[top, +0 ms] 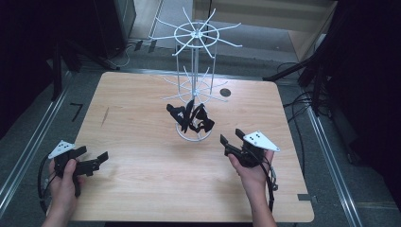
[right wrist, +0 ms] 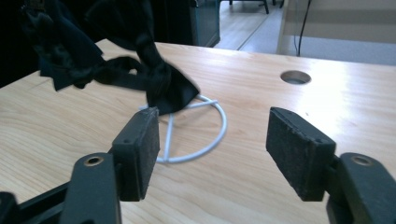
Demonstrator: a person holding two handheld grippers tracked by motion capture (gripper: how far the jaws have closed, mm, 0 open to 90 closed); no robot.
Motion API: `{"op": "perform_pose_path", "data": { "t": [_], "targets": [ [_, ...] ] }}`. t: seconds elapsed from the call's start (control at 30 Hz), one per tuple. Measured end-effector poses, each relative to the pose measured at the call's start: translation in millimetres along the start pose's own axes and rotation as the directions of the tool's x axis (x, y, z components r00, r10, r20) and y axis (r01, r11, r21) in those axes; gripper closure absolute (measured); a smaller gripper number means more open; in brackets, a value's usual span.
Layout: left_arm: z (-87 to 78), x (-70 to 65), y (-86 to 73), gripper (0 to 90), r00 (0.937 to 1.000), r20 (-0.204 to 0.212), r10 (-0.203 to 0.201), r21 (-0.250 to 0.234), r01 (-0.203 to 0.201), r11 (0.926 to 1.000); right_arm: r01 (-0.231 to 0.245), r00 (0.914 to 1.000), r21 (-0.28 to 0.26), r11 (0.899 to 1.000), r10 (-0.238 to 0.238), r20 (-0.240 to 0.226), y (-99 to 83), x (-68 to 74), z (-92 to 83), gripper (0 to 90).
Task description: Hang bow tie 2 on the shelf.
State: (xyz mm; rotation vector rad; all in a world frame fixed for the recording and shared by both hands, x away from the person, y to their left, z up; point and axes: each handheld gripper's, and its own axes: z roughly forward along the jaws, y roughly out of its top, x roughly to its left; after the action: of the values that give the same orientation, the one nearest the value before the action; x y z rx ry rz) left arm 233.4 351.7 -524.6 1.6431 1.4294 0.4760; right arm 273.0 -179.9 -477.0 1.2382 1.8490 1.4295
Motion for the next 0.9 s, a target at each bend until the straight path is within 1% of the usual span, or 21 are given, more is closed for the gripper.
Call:
{"op": "perform_pose_path", "data": {
  "t": [0.1, 0.17, 0.43, 0.53, 0.63, 0.9],
  "targets": [
    [0.0, 0.0, 0.0, 0.0, 1.0000, -0.001, 0.001, 0.000, -0.001, 1.0000, -0.018, 0.9998, 0.006, 1.000, 0.018, 0.013, -5.1, -7.4, -4.8, 33.6],
    [0.0, -0.1, -0.1, 0.0, 1.0000, -0.002, 0.001, 0.000, -0.001, 1.0000, -0.021, 0.9995, 0.011, 1.000, 0.021, 0.024, -8.0, -12.1, -7.4, 32.5],
    [0.0, -0.1, -0.1, 0.0, 1.0000, -0.002, 0.001, -0.001, -0.001, 1.0000, -0.017, 0.9981, 0.026, 1.000, 0.016, 0.059, -17.6, -23.5, -15.5, 26.1],
    [0.0, -0.1, -0.1, 0.0, 1.0000, -0.003, 0.000, -0.002, 0.000, 1.0000, -0.022, 0.9977, 0.032, 0.999, 0.020, 0.064, -22.2, -28.0, -18.3, 24.3],
    [-0.2, 0.0, -0.1, 0.0, 1.0000, 0.000, 0.000, 0.001, 0.000, 1.0000, -0.040, 0.9969, 0.040, 0.998, 0.037, 0.070, -26.2, -32.4, -21.4, 22.0],
    [-0.3, 0.0, -0.1, 0.0, 1.0000, -0.001, 0.000, 0.001, 0.000, 1.0000, -0.047, 0.9964, 0.041, 0.998, 0.044, 0.072, -33.5, -44.9, -31.1, 16.4]
  ]
}}
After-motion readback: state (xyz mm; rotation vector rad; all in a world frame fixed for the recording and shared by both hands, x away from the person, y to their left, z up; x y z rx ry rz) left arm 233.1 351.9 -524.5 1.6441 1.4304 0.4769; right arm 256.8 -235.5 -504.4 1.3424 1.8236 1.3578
